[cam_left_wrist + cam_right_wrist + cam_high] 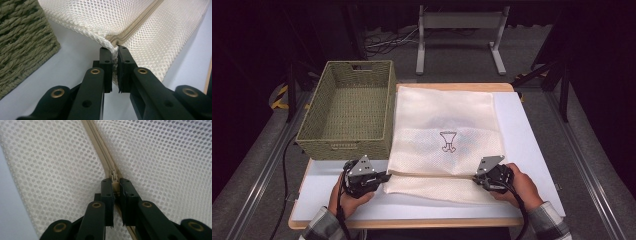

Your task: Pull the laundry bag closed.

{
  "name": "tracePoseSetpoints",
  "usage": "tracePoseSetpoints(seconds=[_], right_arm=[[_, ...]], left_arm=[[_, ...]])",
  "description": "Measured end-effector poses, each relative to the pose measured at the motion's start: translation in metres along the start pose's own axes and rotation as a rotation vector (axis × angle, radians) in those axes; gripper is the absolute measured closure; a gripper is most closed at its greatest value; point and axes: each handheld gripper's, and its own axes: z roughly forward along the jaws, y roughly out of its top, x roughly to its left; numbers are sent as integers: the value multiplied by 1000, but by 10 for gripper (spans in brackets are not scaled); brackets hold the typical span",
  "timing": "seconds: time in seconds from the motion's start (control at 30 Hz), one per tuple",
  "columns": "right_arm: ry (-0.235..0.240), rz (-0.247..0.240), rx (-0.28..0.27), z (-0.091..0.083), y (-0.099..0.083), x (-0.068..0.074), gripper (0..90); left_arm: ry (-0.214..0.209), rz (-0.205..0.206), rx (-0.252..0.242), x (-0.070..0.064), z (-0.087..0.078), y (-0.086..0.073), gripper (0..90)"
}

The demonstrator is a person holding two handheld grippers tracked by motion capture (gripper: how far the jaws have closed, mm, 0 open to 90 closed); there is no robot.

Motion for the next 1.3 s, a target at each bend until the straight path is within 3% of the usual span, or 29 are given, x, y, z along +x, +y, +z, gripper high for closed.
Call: tracePoseSetpoints(seconds=[0.47, 0.9, 1.3], right_arm=[[-8, 3, 17, -3, -5, -2, 825], [-17, 47, 23, -12, -17, -6, 825], [-30, 64, 37, -19, -27, -9, 826]], left_arm=[[6, 23, 28, 0, 1, -2, 848], [2, 50, 80, 2, 6, -4, 850], [2, 66, 88, 2, 7, -5, 850]])
